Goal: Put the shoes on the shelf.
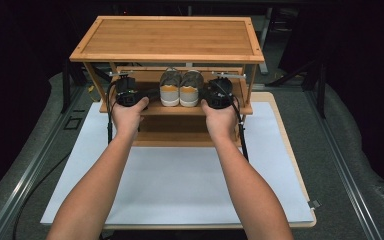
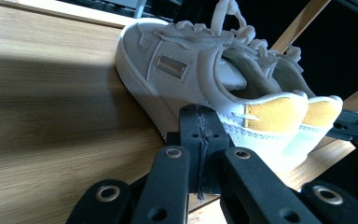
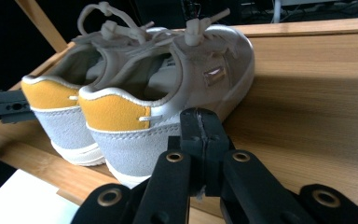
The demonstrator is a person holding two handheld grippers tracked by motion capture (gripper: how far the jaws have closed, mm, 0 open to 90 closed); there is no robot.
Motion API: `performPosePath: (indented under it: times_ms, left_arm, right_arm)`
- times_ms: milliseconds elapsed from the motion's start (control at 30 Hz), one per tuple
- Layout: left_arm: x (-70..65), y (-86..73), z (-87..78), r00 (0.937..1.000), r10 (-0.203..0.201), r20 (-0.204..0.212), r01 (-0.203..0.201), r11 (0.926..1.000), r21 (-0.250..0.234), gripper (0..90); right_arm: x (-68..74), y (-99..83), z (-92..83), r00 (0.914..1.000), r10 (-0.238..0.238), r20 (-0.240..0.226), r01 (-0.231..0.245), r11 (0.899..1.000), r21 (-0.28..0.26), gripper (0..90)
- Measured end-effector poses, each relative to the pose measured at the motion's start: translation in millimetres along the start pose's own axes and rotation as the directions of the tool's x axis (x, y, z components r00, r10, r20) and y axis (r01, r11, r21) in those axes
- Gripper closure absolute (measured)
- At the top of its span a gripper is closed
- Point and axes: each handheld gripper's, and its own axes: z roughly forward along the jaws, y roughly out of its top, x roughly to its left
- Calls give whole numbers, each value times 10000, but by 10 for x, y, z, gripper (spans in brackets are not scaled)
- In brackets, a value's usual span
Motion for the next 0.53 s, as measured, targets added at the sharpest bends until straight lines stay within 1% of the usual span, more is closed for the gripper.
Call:
performPosePath:
  times_ms: [33, 67, 100, 133, 167, 300, 333, 367, 400, 433, 467, 500, 533]
  left_arm:
    - [-3, 4, 8, 10000, 28, -43, -28, 10000, -23, 900]
    - [1, 6, 17, 10000, 47, -75, -48, 10000, -57, 900]
    - [6, 7, 21, 10000, 35, -59, -35, 10000, -71, 899]
    - [17, 9, 23, 10000, -15, -7, 15, 10000, -3, 900]
    - [26, 12, 25, 10000, -75, 47, 75, 10000, 19, 899]
    - [43, 17, 20, 10000, -75, 51, 74, 10000, 47, 899]
    - [36, 9, 7, 9999, -118, 33, 119, 9999, -115, 898]
    - [7, 8, -26, 9999, -97, 72, 99, 9995, -301, 897]
    - [7, 8, -26, 9999, -97, 72, 99, 9995, -301, 897]
    - [-13, 10, -62, 10000, 68, 34, -67, 9993, -368, 897]
    - [-41, 3, -92, 9999, 106, -26, -107, 9992, -381, 897]
    - [-54, -8, -139, 9990, 431, -125, -435, 9983, -376, 896]
    - [-58, -15, -168, 9983, 576, -89, -579, 9977, -347, 896]
  right_arm:
    - [-6, 2, 6, 10000, -18, 36, 17, 9999, 106, 900]
    - [-17, 3, 14, 10000, 46, 8, -46, 9999, 93, 900]
    - [-24, 6, 19, 9999, 107, -54, -106, 9999, 103, 900]
    - [-25, 6, 26, 9999, 134, 39, -134, 9999, 30, 900]
    - [-27, 7, 34, 9998, 189, 14, -189, 9998, 14, 900]
    - [-28, 13, 42, 9998, 193, 53, -193, 9998, -7, 900]
    - [-28, 10, 34, 9998, 202, 62, -202, 9998, -4, 900]
    - [-26, -10, -3, 9992, 344, -179, -350, 9988, -349, 880]
    - [-26, -10, -3, 9992, 344, -179, -350, 9988, -349, 880]
    - [0, -40, -84, 9988, 408, -258, -419, 9981, -458, 854]
    - [0, -40, -84, 9988, 408, -258, -419, 9981, -458, 854]
    - [24, -57, -119, 9992, 311, -251, -324, 9980, -542, 846]
    - [58, -76, -166, 9998, 97, -164, -107, 9979, -634, 826]
